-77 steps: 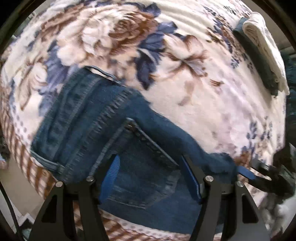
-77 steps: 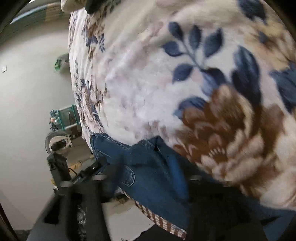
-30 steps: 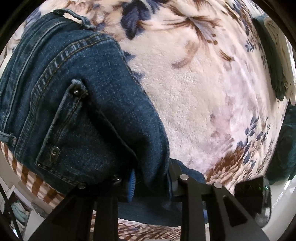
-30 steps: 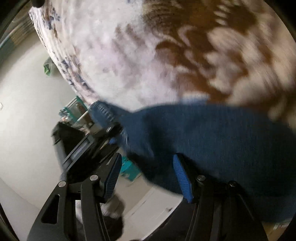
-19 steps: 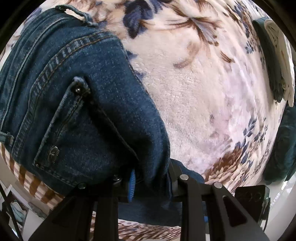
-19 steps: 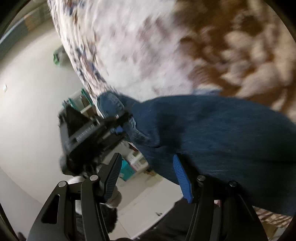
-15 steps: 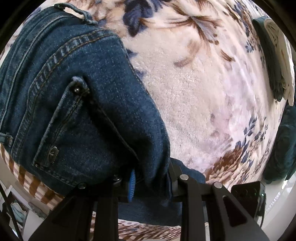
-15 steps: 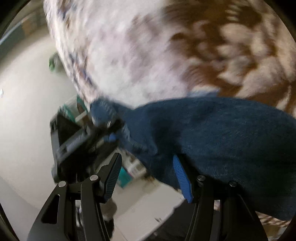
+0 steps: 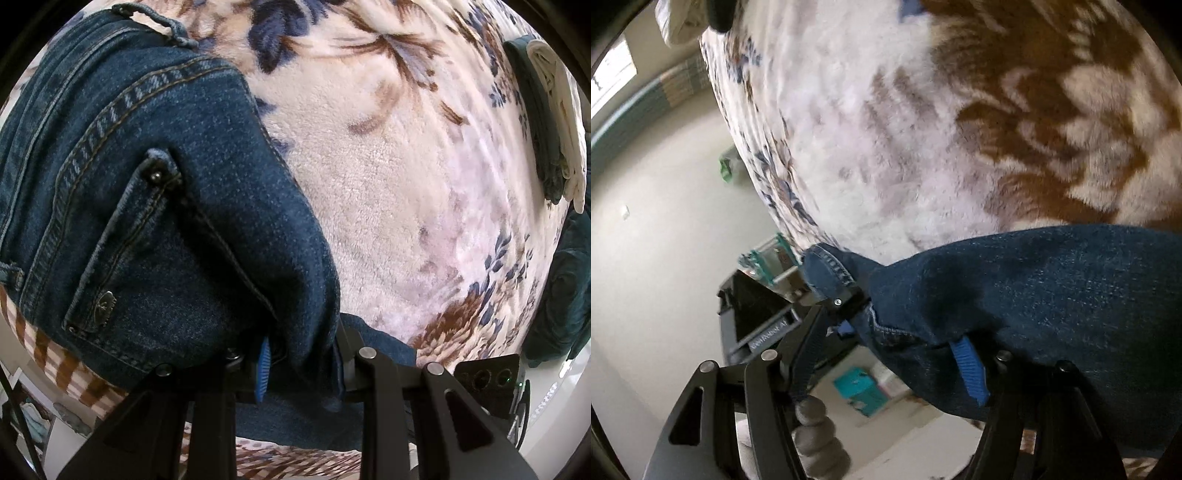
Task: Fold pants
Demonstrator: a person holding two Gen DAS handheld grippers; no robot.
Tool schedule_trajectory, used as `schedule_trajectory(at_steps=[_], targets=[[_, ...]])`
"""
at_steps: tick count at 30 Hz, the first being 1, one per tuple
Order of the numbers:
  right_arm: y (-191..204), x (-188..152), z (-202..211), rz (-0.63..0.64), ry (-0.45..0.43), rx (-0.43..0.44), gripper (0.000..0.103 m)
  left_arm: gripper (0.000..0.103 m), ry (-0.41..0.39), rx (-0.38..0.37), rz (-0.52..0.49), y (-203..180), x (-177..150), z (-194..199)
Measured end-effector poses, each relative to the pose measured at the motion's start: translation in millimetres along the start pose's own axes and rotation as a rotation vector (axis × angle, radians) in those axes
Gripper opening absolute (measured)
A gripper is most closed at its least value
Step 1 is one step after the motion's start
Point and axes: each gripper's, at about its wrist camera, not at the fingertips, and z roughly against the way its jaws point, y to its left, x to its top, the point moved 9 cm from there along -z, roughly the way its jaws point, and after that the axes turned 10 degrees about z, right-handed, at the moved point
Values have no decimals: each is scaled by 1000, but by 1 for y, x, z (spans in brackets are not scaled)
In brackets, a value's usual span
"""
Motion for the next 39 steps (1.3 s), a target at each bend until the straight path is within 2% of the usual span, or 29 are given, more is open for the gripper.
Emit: schedule_trajectory(at_steps=[2,3,4,5,6,9,12,15,17,19,21,22,23,25,27,29,32,34,35,36,37,39], targets=[[3,2,8,-16,-37,108,71,23,2,-7,4,0,1,0],[0,4,12,-6,-55,88,68,23,4,-9,3,0,0,0],[-7,5,14,8,-60,12,66,23,3,-7,-1,0,0,0],[-18,5,16,37,-50,-150,66,23,3,-7,-3,0,-1,-1],[-22,5,15,60,-45,-225,64,23,2,-6,-3,0,-1,-1],[-18,7,8,64,-45,-248,66,23,-2,-8,-1,-2,-1,-2],[-6,12,-7,52,-48,-217,66,23,-4,-13,3,-3,-1,-3],[15,20,-36,71,-37,-111,66,23,-1,-16,2,-1,-1,-3],[13,25,-48,64,-42,-105,66,23,4,-18,4,-1,-1,-4],[4,27,-53,23,-59,-86,60,23,4,-24,12,1,1,-4],[-4,27,-45,-11,-64,-71,26,23,8,-38,26,2,2,-5],[-3,24,-41,-31,-68,-4,25,24,10,-42,31,2,3,-5],[-2,21,-37,-31,-66,23,16,24,15,-45,30,3,4,-4],[-1,16,-20,-17,-89,25,12,26,22,-55,43,3,5,-4],[-2,24,9,-31,-165,26,11,28,33,-70,49,3,6,-2],[-3,35,27,-41,-216,55,12,28,41,-90,37,3,7,1],[0,39,11,-21,-81,78,14,32,30,-100,-8,0,5,12],[3,38,-8,-10,3,79,38,39,24,-108,-50,-2,0,20],[5,40,-22,-5,40,67,61,41,14,-100,-66,-1,-1,24],[4,36,-35,-5,63,51,65,43,-3,-96,-85,0,-3,29],[4,35,-41,2,77,39,65,44,-17,-99,-107,0,-4,33],[10,31,-58,55,110,-18,65,44,-64,-59,-166,4,-4,40]])
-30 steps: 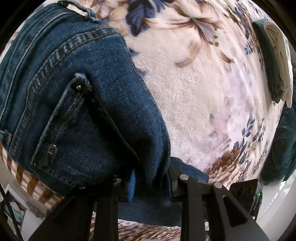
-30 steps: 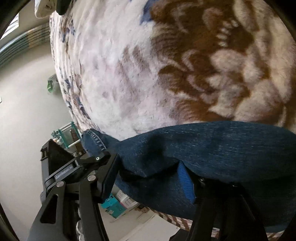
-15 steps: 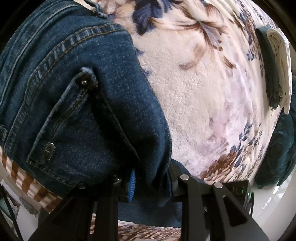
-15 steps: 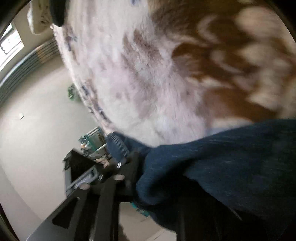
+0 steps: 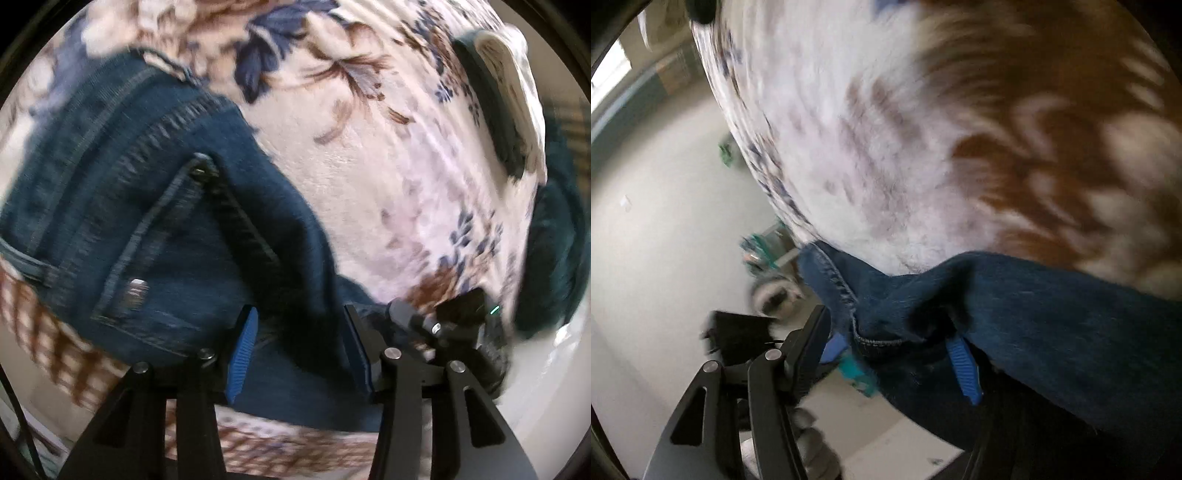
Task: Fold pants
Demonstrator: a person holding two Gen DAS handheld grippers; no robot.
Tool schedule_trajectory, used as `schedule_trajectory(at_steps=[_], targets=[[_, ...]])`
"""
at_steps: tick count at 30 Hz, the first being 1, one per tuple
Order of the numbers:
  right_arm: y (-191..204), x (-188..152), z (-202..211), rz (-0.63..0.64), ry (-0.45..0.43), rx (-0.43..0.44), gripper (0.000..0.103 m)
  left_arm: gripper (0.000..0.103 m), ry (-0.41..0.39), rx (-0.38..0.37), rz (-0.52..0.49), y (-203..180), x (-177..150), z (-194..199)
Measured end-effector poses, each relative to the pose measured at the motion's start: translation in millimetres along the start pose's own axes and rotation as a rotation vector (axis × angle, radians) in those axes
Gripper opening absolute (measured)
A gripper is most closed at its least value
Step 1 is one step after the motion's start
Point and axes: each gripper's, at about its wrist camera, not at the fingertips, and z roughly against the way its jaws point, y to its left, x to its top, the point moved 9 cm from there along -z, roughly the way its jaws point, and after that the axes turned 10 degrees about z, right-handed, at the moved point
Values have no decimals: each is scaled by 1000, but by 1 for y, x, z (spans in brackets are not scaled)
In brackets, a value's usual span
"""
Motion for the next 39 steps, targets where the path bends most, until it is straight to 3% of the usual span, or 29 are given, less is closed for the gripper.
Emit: schedule_trajectory(at_steps=[2,3,4,5,6,9,11,13,14,15,17,19,20,21,23,25,30,32,34,35,36,37,39], targets=[[11,2,-13,52,32,-16,65,44,-43,35,-67,4,3,4],[14,3,-19,79,50,-69,61,44,-70,73,-105,8,6,5],[14,-1,-18,105,67,-108,52,44,-98,111,-151,13,10,4],[18,-2,-23,144,92,-176,30,44,-115,152,-179,18,14,2],[22,0,-22,169,95,-211,26,44,-118,180,-197,23,16,-2],[45,28,3,161,-15,-220,18,43,-104,172,-213,28,20,-9],[48,41,11,130,-32,-193,18,44,-106,179,-221,26,21,-10],[45,37,-1,133,39,-192,20,44,-101,169,-194,26,23,-10],[44,34,-8,139,76,-197,25,44,-99,159,-181,25,23,-11],[44,30,-12,135,104,-182,39,44,-96,151,-175,25,24,-10],[44,21,-17,136,162,-145,56,44,-93,146,-180,29,24,-12],[37,10,-22,197,196,-229,55,44,-91,151,-194,33,25,-12],[36,11,-23,220,200,-286,41,44,-90,155,-201,32,24,-13],[35,16,-23,227,195,-331,17,44,-90,156,-205,31,24,-14],[37,31,-11,210,124,-370,14,43,-90,154,-214,26,24,-16],[45,49,-5,205,62,-395,14,44,-94,149,-221,25,23,-14],[53,39,-11,257,71,-432,16,44,-94,153,-233,22,14,0],[58,36,8,263,30,-469,23,44,-123,156,-277,12,14,13],[56,38,51,326,-79,-590,36,44,-148,141,-309,-1,18,19],[62,33,66,341,-119,-610,49,44,-155,130,-321,-8,22,19],[66,29,74,340,-130,-585,55,44,-156,115,-328,-17,28,16],[66,30,91,335,-133,-554,55,44,-152,97,-331,-27,33,13],[69,13,87,330,-97,-477,55,49,-136,81,-338,-39,42,1]])
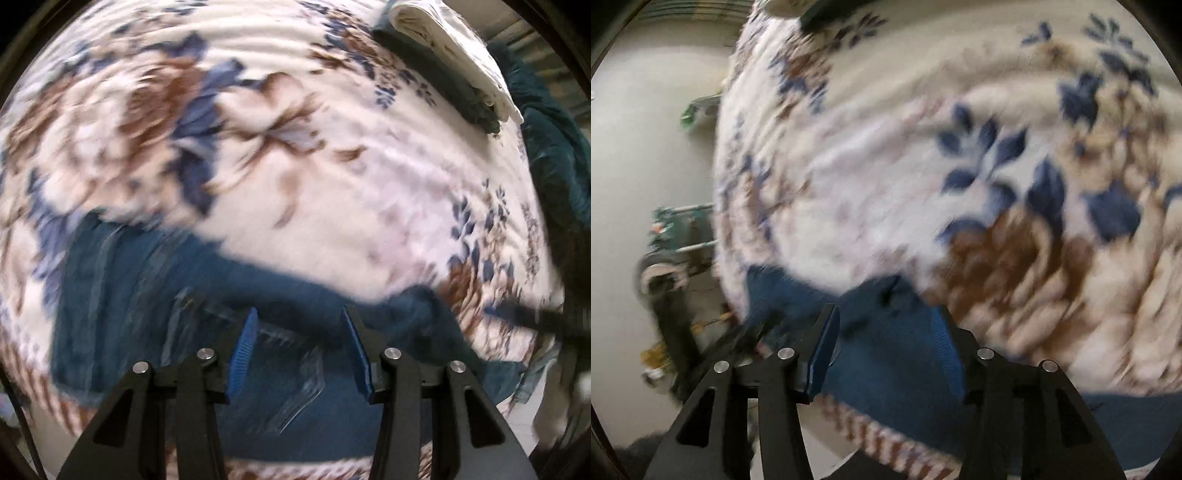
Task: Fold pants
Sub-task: 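Release the jeans with both grippers and lift them away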
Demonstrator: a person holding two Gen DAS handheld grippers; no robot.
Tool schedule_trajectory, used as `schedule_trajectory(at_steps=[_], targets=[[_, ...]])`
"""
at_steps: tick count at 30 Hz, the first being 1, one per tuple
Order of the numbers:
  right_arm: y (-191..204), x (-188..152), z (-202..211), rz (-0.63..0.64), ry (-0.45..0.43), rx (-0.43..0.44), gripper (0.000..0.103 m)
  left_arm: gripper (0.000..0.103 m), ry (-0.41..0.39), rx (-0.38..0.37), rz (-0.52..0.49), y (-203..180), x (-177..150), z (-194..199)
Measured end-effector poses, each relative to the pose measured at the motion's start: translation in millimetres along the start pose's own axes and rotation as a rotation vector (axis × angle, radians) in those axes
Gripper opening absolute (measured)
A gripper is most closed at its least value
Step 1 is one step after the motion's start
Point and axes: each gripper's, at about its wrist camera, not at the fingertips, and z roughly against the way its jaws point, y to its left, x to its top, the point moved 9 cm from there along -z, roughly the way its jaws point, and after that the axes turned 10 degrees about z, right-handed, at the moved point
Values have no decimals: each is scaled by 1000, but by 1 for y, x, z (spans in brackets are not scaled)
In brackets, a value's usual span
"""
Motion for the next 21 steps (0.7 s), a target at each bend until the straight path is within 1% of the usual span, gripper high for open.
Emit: schedule_trajectory(at_steps=[2,3,4,5,6,7,8,9,11,13,15,17,19,21], targets=[[14,-18,-20,-3,78,101,55,49,9,20,-9,-2,7,-15],[18,-24,-31,-13,97,121,55,49,14,29,-16,-1,8,-21],[14,-25,-44,-40,94,97,55,49,19,33,-25,0,9,-25],[2,-25,-56,-64,89,18,54,49,19,34,-33,-1,7,-26],[-14,-22,-62,-87,62,-62,52,49,17,32,-44,-1,6,-27],[-24,-20,-64,-118,32,-85,48,48,18,27,-49,-1,5,-26],[-38,-18,-64,-161,4,-123,33,49,19,22,-47,-2,4,-25],[-44,-18,-62,-185,-9,-138,20,49,23,16,-42,-2,5,-24],[-46,-19,-50,-224,-69,-150,21,49,30,-10,-18,0,6,-16],[-31,-18,-32,-176,-131,-183,23,49,19,-24,-17,1,5,-6],[-15,-14,-25,-123,-148,-207,26,49,-5,-22,-49,0,5,3],[0,-4,-30,-84,-124,-182,31,49,-28,-9,-83,0,6,6],[6,10,-43,-61,-89,-190,35,49,-25,-6,-102,1,4,5],[13,22,-69,-34,-5,-205,40,49,-14,-12,-101,3,2,0]])
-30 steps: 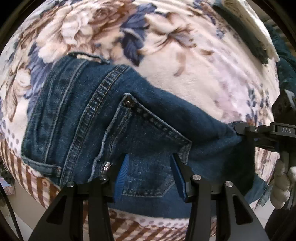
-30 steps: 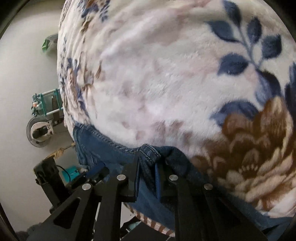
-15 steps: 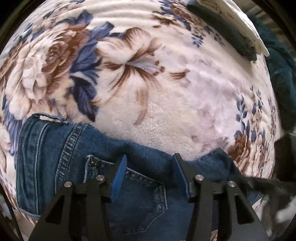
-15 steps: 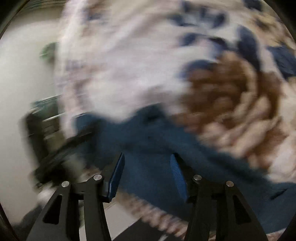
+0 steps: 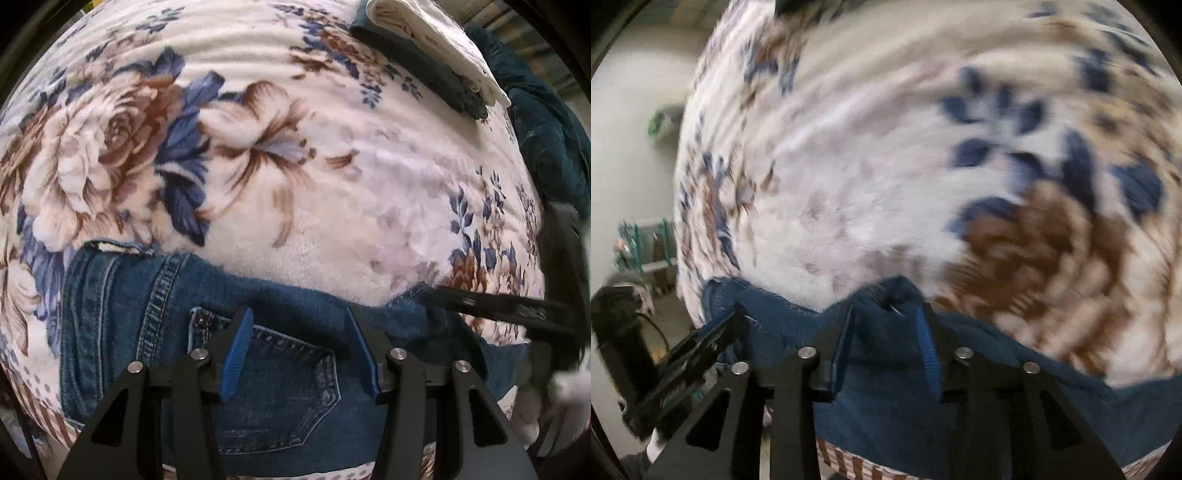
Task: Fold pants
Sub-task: 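Release the jeans with both grippers and lift them away, then grasp the frayed hem with the right gripper and lift it toward the waist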
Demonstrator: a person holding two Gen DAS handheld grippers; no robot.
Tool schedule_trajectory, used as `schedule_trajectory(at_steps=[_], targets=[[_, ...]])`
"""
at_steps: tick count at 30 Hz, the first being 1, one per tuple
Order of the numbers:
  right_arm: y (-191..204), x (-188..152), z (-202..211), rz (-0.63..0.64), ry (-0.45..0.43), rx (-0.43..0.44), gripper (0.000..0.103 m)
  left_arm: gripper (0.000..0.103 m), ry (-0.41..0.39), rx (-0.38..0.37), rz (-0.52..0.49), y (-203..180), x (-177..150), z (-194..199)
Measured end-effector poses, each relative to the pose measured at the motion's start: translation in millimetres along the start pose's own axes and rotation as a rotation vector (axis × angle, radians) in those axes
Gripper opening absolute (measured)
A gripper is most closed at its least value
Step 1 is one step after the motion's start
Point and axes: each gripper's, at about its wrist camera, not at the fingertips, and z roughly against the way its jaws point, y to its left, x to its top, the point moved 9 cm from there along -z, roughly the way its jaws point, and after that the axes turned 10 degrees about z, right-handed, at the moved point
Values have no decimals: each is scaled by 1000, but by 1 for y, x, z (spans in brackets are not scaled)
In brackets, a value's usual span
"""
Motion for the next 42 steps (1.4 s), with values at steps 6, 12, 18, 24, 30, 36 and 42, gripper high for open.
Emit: schedule_trajectory(at_steps=[6,12,18,24,30,36,42], targets=[[7,20,-17,-16,12,-102,16,49,20,-16,-33,3,-7,-8],[-20,32,9,-172,-64,4,8,49,27,-27,-45,3,-11,-4],[-38,-19,129,-162,-375,54,85,83,27,-6,-75,-16,-25,7],[-126,-147,175,-394,-565,30,89,89,-37,66,-208,-66,-51,12],[-288,-306,227,-795,-756,-85,90,89,-52,34,-282,-146,-97,-1],[-433,-382,254,-1007,-829,-67,90,89,-15,51,-342,-228,-149,-40],[-536,-361,242,-1023,-896,135,90,89,-43,101,-288,-261,-166,-62]])
